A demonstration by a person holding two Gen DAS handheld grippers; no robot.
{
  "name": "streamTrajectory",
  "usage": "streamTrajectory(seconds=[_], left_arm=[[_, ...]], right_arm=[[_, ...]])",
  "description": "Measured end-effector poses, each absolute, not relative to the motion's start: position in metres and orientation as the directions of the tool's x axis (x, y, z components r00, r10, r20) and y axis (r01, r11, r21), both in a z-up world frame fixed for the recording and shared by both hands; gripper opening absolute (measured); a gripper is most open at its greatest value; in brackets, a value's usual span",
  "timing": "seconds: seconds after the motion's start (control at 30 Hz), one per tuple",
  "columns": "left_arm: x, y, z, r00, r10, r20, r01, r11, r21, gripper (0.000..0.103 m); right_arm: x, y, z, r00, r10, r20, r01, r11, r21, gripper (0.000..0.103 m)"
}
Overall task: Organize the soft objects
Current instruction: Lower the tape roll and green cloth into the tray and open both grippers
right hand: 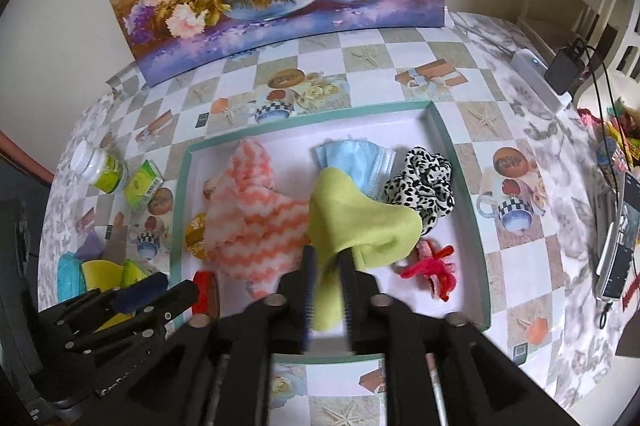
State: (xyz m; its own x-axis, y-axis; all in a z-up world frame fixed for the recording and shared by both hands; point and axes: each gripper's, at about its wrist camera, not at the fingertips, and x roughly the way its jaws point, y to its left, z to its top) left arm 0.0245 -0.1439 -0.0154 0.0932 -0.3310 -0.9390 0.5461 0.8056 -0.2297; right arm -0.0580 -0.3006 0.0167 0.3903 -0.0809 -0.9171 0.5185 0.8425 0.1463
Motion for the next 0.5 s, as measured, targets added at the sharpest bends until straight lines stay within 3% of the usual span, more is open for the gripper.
streamTrajectory(seconds=[0.03,0.07,0.13,0.23,0.3,0.43,0.5], left_arm=[[0.026,-0.143,-0.015,0.101,-0.328,-0.939,0.542,0.810,-0.224,0.043],[0.026,-0.141,-0.015,0.105,-0.327,-0.939,0.537,0.814,-0.223,0.043],[0.029,-0.137,-0.016,0.110,-0.324,-0.940,0.520,0.824,-0.224,0.047],[0.034,-0.131,-0.019,0.121,-0.300,-0.946,0.490,0.847,-0.206,0.063],[0.039,-0.126,-0.020,0.144,-0.271,-0.952,0.466,0.867,-0.176,0.068],[0.047,-0.117,-0.022,0.185,-0.226,-0.957,0.432,0.893,-0.127,0.081],[0.051,-0.113,-0.022,0.204,-0.207,-0.957,0.415,0.903,-0.107,0.085]], right_arm=[[-0.058,-0.301,0.017,0.391,-0.086,-0.916,0.521,0.841,0.143,0.043],[-0.058,-0.300,0.018,0.393,-0.091,-0.915,0.521,0.842,0.140,0.049],[-0.057,-0.300,0.019,0.394,-0.094,-0.914,0.519,0.843,0.137,0.051],[-0.056,-0.299,0.015,0.380,-0.096,-0.920,0.518,0.846,0.125,0.066],[-0.054,-0.299,0.012,0.366,-0.099,-0.925,0.517,0.848,0.113,0.069],[-0.052,-0.298,0.006,0.341,-0.111,-0.933,0.512,0.855,0.086,0.088],[-0.051,-0.297,0.004,0.334,-0.118,-0.935,0.509,0.858,0.074,0.092]])
